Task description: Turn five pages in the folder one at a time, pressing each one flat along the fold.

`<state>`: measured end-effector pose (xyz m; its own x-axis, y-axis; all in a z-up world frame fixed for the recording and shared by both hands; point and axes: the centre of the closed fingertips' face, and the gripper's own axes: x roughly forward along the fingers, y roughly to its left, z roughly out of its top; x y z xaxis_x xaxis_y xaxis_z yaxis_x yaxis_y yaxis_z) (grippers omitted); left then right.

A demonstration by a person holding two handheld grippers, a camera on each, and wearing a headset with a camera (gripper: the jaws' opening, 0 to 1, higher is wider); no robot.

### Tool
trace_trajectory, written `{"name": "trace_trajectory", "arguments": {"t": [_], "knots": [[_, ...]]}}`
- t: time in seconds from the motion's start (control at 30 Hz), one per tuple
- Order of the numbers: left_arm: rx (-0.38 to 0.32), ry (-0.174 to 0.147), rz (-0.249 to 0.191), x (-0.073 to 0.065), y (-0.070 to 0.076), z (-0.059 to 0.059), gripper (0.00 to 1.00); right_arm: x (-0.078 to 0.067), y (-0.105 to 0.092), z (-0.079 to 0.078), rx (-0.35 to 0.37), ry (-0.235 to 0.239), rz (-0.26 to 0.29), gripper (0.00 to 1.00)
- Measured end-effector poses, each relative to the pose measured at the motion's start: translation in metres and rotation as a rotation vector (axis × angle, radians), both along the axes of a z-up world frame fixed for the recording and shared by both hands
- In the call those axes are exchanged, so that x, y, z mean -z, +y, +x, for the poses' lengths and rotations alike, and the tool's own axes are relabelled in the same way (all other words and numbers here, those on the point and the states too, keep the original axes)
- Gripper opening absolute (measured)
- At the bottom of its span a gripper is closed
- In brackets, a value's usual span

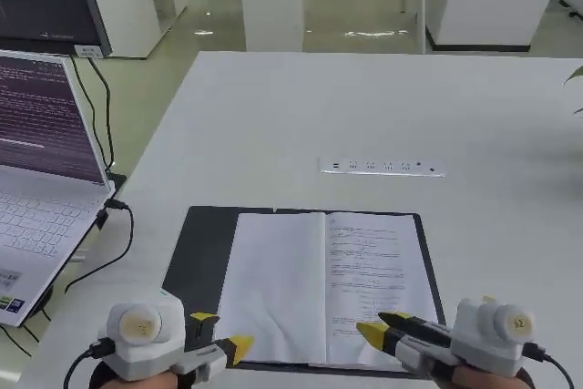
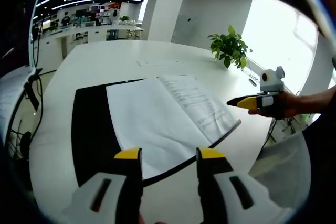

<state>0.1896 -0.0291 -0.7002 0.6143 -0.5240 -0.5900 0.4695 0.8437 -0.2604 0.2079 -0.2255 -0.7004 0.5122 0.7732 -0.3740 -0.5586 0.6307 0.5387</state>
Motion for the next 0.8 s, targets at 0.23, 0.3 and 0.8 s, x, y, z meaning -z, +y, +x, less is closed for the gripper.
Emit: {"name": "trace_trajectory", "arguments": {"t": [0.23,0.3,0.8], "knots": [[0.012,-0.024,0.015,-0.012,0.004,0.004,0.43,-0.007,-0.016,0.000,0.005,-0.040,-0.052,0.40],[0.009,-0.035,0.020,-0.017,0.007,0.006,0.43,-0.012,-0.020,-0.002,0.008,-0.053,-0.057,0.41],[0.033,-0.081,0.063,-0.035,0.024,0.002,0.51,-0.032,-0.045,-0.014,-0.017,-0.141,-0.154,0.52]]}}
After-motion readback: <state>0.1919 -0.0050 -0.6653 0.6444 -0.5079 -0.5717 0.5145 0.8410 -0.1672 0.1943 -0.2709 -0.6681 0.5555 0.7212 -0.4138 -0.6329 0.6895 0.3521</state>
